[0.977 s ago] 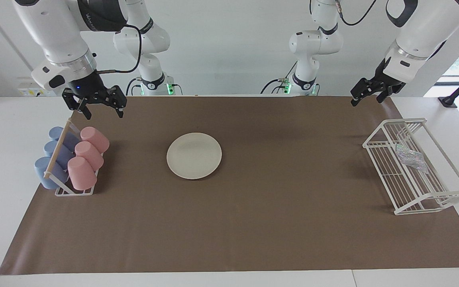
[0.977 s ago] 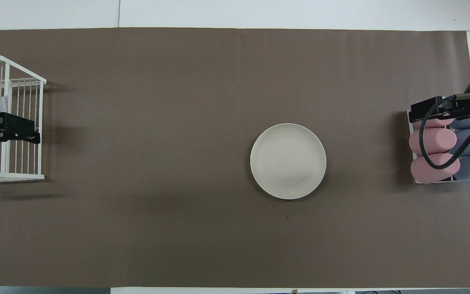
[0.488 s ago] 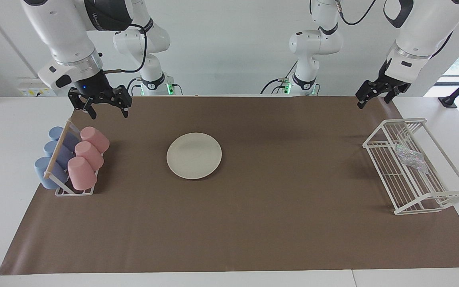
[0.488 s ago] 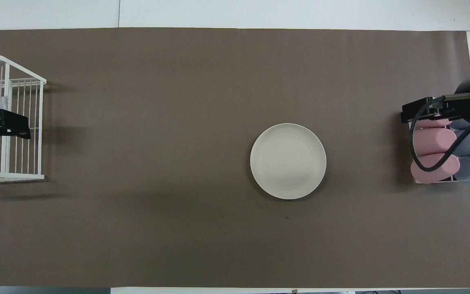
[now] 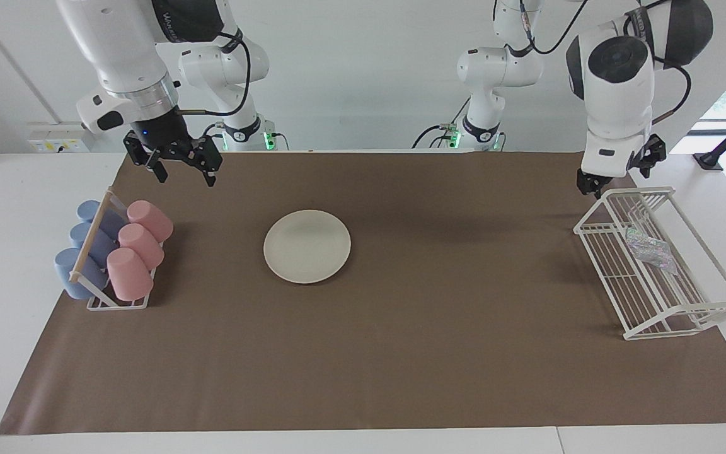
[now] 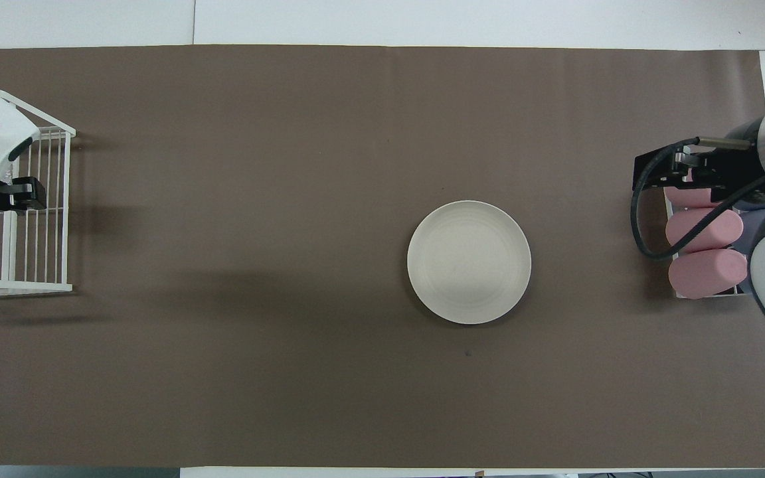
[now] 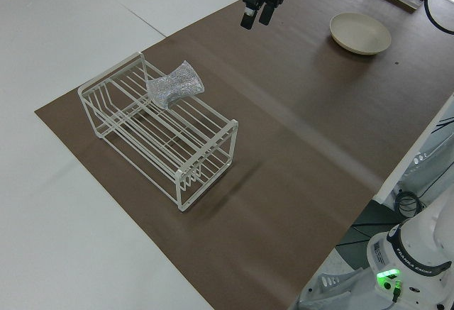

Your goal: Wipe plate with sponge

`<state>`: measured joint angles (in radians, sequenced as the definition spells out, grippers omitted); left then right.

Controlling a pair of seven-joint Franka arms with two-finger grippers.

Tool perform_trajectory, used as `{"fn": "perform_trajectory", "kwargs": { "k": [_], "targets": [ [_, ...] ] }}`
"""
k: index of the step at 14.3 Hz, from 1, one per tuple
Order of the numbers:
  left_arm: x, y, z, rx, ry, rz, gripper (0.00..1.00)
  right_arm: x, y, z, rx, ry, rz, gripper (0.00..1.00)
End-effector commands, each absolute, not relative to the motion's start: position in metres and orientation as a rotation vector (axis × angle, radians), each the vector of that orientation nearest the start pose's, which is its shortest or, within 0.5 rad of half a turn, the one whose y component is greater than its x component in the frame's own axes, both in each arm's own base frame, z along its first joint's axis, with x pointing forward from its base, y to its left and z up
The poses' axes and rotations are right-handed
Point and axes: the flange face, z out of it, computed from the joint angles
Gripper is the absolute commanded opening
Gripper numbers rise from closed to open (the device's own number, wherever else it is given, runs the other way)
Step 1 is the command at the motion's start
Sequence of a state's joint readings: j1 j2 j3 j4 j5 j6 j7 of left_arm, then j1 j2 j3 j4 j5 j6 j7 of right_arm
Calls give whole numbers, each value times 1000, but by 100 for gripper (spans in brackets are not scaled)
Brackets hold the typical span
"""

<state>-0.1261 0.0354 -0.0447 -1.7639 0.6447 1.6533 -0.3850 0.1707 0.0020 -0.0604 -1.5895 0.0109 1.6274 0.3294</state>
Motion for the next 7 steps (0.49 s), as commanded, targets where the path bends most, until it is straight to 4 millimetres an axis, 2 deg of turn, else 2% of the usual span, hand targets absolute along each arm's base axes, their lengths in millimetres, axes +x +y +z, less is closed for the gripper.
{"fn": "perform_trajectory", "kwargs": {
  "k": [1, 3, 5, 7],
  "targets": [
    [592, -40, 489, -2321, -192, -126, 100, 558, 68, 622, -3081, 537, -26, 100],
    [603, -31, 476, -2277, -171, -163, 100, 557, 83, 619, -3054, 654, -25, 100],
    [614, -28, 452, -2270, -288, -230, 100, 554, 111, 618, -2955, 888, -6, 100],
    [618, -28, 434, -2236, -299, -239, 100, 546, 133, 612, -2900, 1073, 25, 100]
  ]
}}
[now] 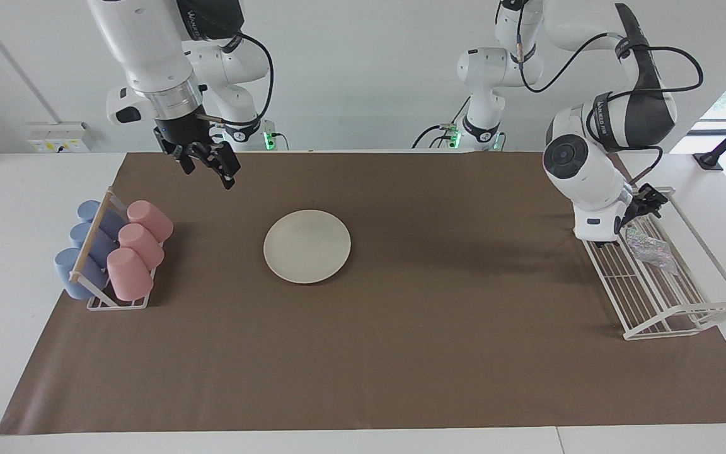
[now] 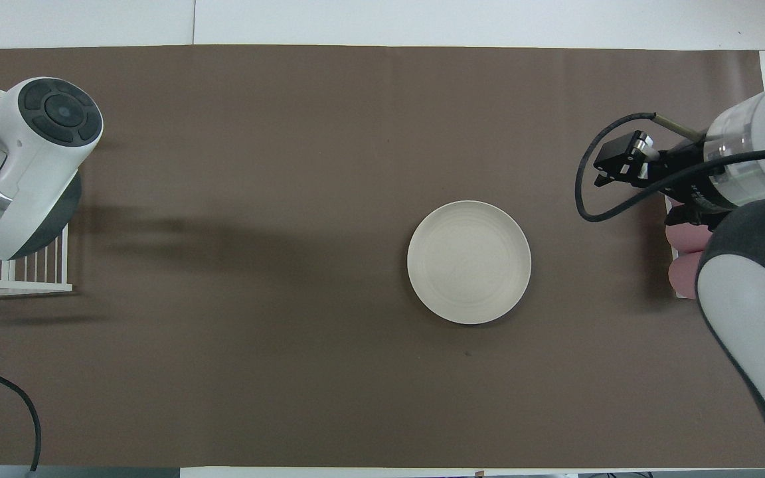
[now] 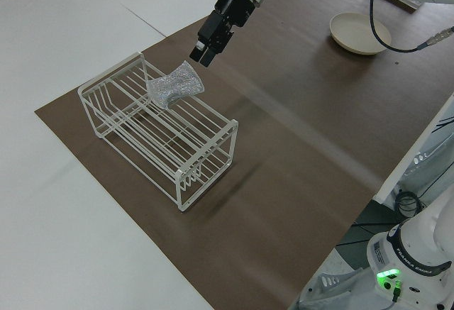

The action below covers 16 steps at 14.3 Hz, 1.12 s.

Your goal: Wipe plate with sponge

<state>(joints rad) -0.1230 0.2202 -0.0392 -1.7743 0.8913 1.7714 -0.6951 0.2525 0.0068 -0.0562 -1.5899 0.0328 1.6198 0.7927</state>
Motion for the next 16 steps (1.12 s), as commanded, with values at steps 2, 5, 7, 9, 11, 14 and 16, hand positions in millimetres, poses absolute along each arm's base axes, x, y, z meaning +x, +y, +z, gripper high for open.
{"fn": "perform_trajectory", "kwargs": {
  "k": [2, 5, 7, 9, 11, 14, 16],
  "targets": [
    [628, -28, 422, -2220, -238, -279, 100, 543, 142, 611, -2857, 1172, 39, 100],
    [630, -15, 415, -2199, -225, -277, 100, 543, 151, 609, -2834, 1214, 40, 100],
    [631, -12, 409, -2203, -224, -272, 100, 545, 173, 605, -2796, 1250, 26, 100],
    [632, -12, 407, -2205, -222, -272, 91, 544, 183, 605, -2755, 1311, 43, 100],
    [632, -12, 407, -2205, -222, -272, 61, 542, 192, 603, -2709, 1382, 65, 100],
    [633, -13, 408, -2210, -216, -280, 0, 544, 220, 600, -2676, 1427, 60, 100],
    [634, -14, 410, -2215, -217, -290, 0, 542, 230, 594, -2650, 1484, 88, 100]
  ]
}}
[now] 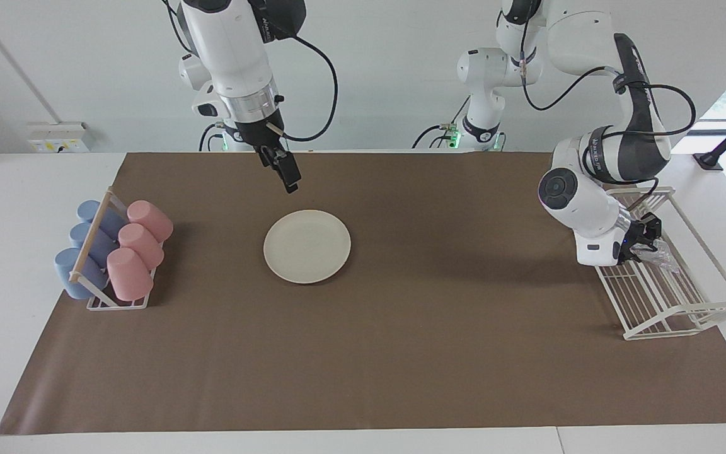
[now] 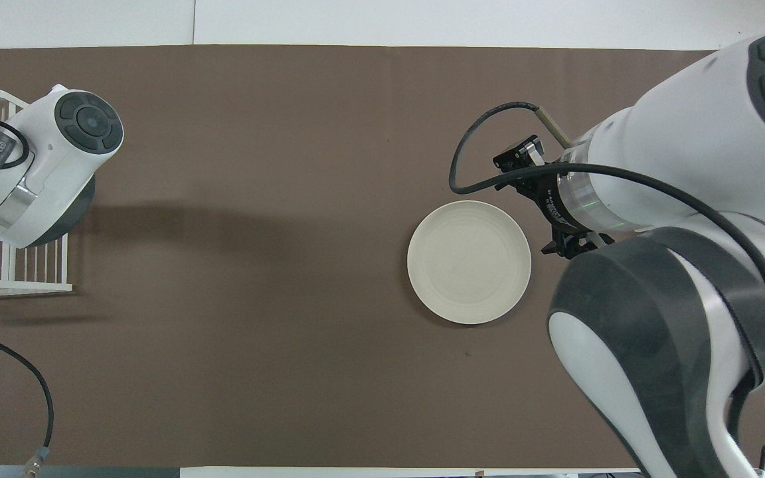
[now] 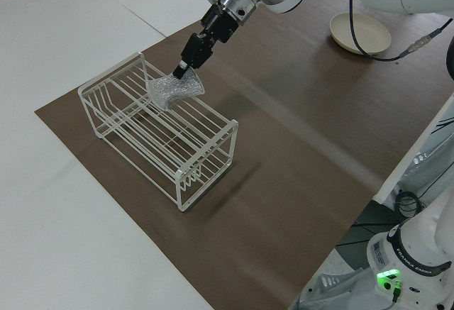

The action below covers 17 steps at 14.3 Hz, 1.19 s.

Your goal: Wipe plate with sponge

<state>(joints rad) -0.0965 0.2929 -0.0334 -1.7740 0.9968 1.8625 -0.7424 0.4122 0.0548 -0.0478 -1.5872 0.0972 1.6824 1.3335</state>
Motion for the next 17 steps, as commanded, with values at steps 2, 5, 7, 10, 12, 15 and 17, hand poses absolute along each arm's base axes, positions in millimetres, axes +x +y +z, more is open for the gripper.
{"fn": "perform_trajectory", "kwargs": {
  "k": [2, 5, 7, 10, 12, 15, 17],
  "targets": [
    [635, -14, 412, -2214, -215, -291, 0, 532, 244, 591, -2661, 1493, 124, 100],
    [642, -17, 441, -2215, -221, -305, 0, 533, 241, 590, -2661, 1501, 124, 100],
    [643, -20, 462, -2227, -199, -256, 0, 532, 242, 590, -2668, 1493, 119, 100],
    [643, -23, 502, -2335, -270, -181, 0, 531, 243, 591, -2669, 1489, 118, 100],
    [640, -29, 525, -2451, -331, -100, 0, 531, 242, 590, -2673, 1486, 120, 100],
    [633, -43, 554, -2643, -446, -22, 0, 530, 243, 588, -2680, 1481, 122, 100],
    [627, -50, 560, -2789, -510, 56, 0, 529, 244, 587, -2682, 1480, 127, 100]
  ]
}}
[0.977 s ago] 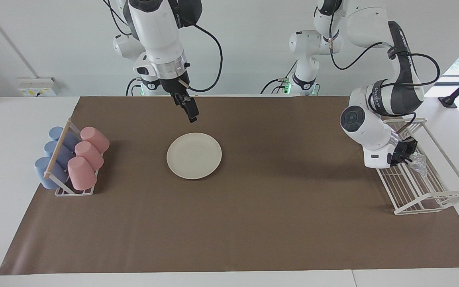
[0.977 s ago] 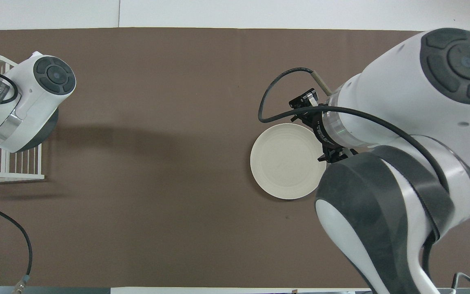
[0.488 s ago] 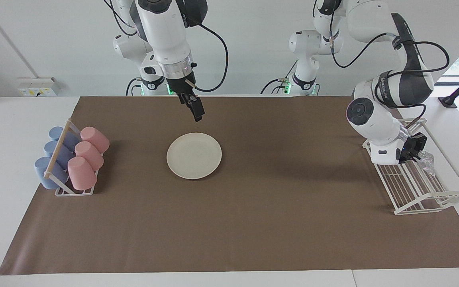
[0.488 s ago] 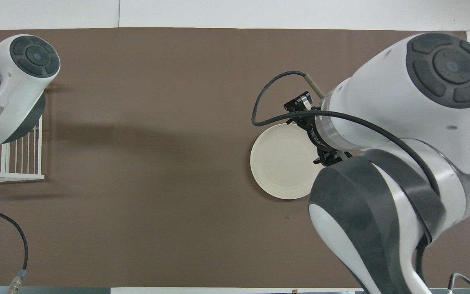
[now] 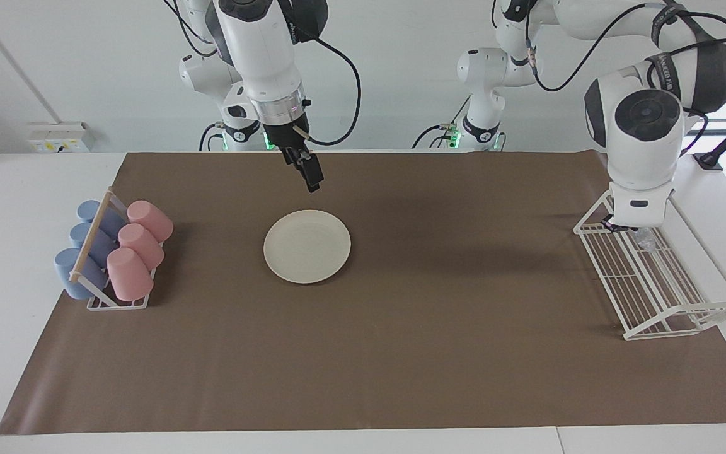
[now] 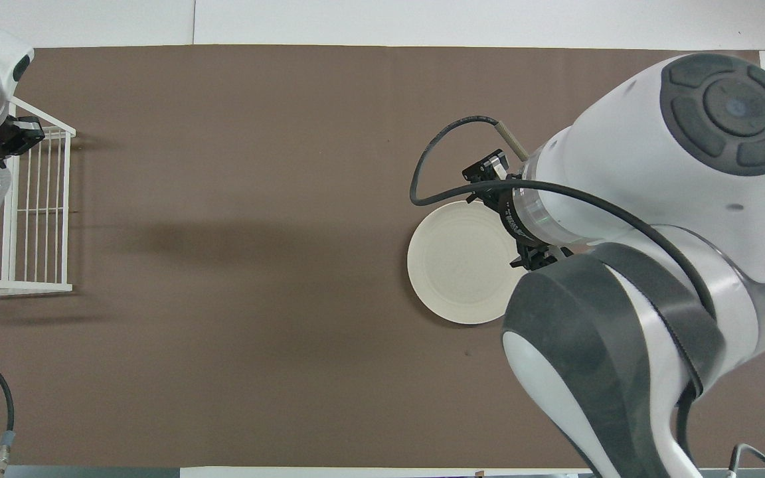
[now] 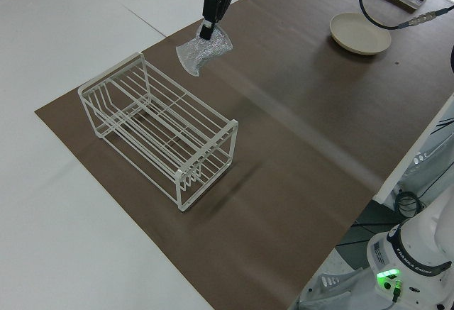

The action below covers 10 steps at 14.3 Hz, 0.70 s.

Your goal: Wipe plate with sponge

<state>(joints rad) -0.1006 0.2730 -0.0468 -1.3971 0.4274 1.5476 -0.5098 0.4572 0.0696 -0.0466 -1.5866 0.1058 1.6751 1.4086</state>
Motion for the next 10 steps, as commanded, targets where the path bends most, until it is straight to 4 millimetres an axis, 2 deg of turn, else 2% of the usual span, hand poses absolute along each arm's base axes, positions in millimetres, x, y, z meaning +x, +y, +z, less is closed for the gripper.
{"fn": "perform_trajectory", "kwargs": {
  "k": [1, 2, 4, 7, 10],
  "targets": [
    [622, -53, 570, -2881, -554, 92, 0, 529, 244, 587, -2682, 1480, 127, 100],
    [618, -58, 577, -2971, -584, 127, 0, 529, 244, 587, -2682, 1480, 127, 100],
    [616, -50, 581, -3133, -689, 219, 0, 529, 245, 587, -2681, 1482, 127, 100],
    [615, -26, 600, -3381, -868, 307, 0, 524, 247, 586, -2684, 1485, 133, 100],
    [605, -39, 592, -3543, -928, 469, 0, 521, 255, 583, -2694, 1475, 138, 100]
  ]
}}
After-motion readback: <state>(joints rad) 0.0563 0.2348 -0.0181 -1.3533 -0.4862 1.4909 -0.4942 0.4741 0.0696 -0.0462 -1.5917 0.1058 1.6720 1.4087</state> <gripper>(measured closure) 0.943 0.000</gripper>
